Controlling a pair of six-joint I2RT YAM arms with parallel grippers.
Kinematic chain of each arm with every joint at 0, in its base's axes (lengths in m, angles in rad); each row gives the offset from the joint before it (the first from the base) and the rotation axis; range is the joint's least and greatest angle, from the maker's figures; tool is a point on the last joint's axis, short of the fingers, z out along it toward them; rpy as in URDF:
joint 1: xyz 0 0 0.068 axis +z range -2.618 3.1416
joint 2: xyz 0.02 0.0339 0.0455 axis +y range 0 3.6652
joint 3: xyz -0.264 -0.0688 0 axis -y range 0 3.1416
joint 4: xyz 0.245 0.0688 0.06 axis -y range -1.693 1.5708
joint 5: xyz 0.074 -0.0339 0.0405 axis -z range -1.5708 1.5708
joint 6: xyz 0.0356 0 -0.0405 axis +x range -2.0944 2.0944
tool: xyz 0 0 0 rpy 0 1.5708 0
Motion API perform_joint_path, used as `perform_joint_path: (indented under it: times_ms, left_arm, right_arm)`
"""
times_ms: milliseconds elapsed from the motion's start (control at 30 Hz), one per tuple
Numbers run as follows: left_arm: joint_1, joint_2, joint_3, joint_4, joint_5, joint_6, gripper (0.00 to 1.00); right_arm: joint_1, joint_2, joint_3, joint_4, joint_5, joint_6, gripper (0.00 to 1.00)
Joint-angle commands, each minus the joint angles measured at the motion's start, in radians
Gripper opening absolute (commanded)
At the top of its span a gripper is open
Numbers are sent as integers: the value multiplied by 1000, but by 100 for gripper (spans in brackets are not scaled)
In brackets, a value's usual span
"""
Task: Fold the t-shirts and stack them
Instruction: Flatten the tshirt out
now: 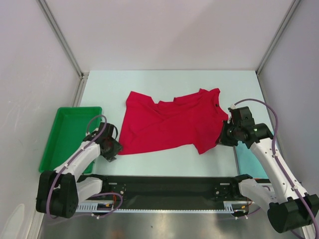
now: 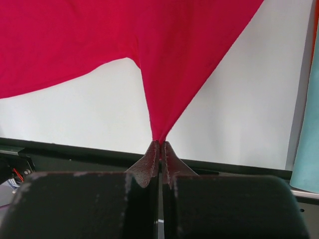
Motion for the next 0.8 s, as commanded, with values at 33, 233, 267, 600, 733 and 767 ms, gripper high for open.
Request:
perform_joint_path:
  times_ms: [33,233,267,600,733,767]
  left_arm:
    - [24,24,16,41,8,-22,54]
    - [29,73,25,64,26,-5,50]
    - [29,80,24,66,26,-4,50]
    - [44,144,4,87,22,5,48]
    - [55,165,1,104,29,28,26]
    - [56,169,2,109,34,33,21]
  right_arm:
    - [3,-23,-3,-13,2,4,0]
    - [1,-4,4,-1,0,8,0]
    - [1,-3,4,4,-3,10,0]
    - [0,10,0,27,-6,26,0]
    - [0,11,-5,30,-3,33,0]
    - [0,11,-3,31,0,34,0]
